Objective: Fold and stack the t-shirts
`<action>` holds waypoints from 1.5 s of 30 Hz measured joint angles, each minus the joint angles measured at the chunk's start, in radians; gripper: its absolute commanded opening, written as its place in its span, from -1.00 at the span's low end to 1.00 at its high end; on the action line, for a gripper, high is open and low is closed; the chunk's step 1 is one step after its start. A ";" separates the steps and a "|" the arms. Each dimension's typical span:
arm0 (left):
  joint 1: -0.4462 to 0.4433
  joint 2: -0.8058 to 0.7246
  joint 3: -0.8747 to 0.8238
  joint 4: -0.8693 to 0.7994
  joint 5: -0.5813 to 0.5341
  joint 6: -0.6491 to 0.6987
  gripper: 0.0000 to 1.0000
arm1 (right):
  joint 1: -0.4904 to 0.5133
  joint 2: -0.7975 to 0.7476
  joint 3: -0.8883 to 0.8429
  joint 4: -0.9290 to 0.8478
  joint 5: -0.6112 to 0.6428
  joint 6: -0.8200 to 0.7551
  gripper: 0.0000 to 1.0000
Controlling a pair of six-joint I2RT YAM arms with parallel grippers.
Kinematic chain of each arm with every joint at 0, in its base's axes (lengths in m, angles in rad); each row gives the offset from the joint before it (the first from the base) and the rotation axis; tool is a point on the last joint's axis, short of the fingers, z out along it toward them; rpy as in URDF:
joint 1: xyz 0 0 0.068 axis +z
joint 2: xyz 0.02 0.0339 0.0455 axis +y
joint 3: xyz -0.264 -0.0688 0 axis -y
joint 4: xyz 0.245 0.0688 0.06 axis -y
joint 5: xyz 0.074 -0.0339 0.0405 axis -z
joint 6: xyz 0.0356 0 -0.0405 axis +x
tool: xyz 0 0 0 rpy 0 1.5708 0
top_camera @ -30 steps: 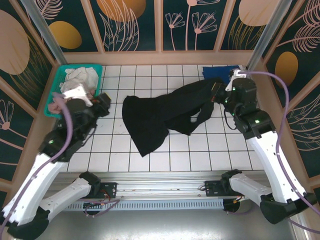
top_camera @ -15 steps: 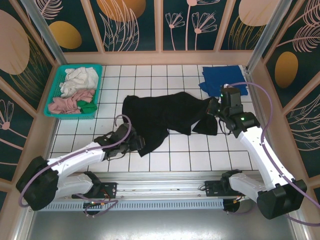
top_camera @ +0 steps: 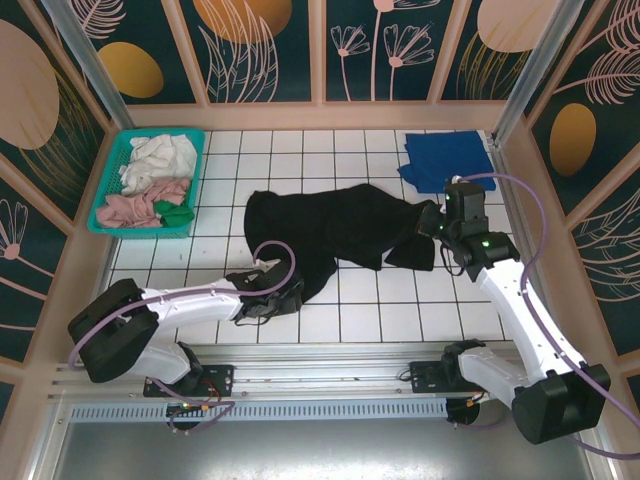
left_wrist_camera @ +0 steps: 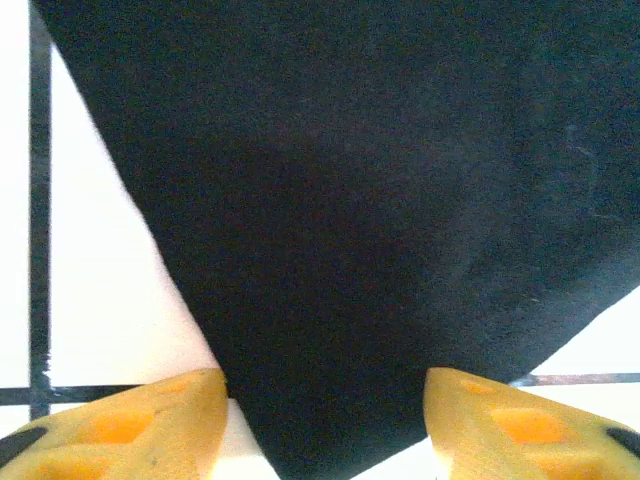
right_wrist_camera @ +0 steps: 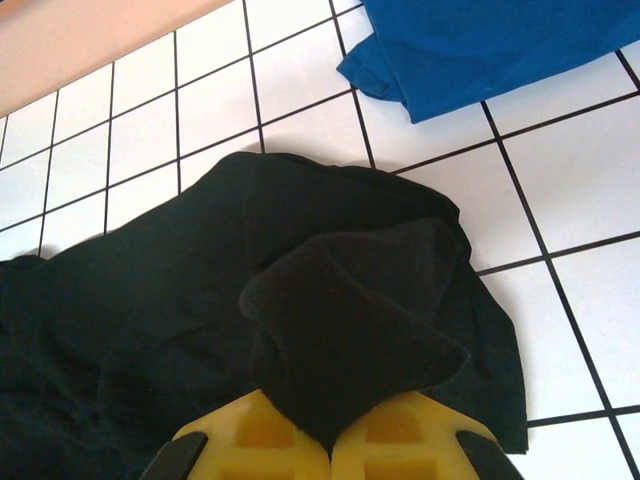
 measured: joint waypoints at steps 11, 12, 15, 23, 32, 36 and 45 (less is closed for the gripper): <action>-0.043 0.035 0.039 -0.093 -0.087 0.000 -1.00 | -0.031 -0.013 -0.020 0.017 -0.027 -0.003 -1.00; -0.043 0.026 0.039 -0.097 -0.082 0.003 -1.00 | -0.032 -0.019 -0.020 0.019 -0.032 -0.003 -1.00; -0.046 -0.032 0.042 -0.138 -0.083 0.013 -1.00 | -0.033 -0.033 -0.020 0.027 -0.062 -0.003 -1.00; 0.036 -0.363 0.436 -0.320 -0.326 0.131 -1.00 | 0.037 -0.052 0.072 0.022 -0.165 0.000 -1.00; 0.420 0.024 1.209 -0.217 -0.428 0.526 -1.00 | 0.036 0.525 0.822 0.060 -0.158 -0.050 -1.00; 0.526 0.478 1.873 -0.283 -0.378 0.705 -1.00 | -0.029 0.962 1.457 -0.048 -0.163 -0.060 -1.00; 0.539 0.094 1.416 -0.068 -0.310 0.923 -1.00 | -0.108 0.879 1.450 -0.114 -0.222 -0.064 -1.00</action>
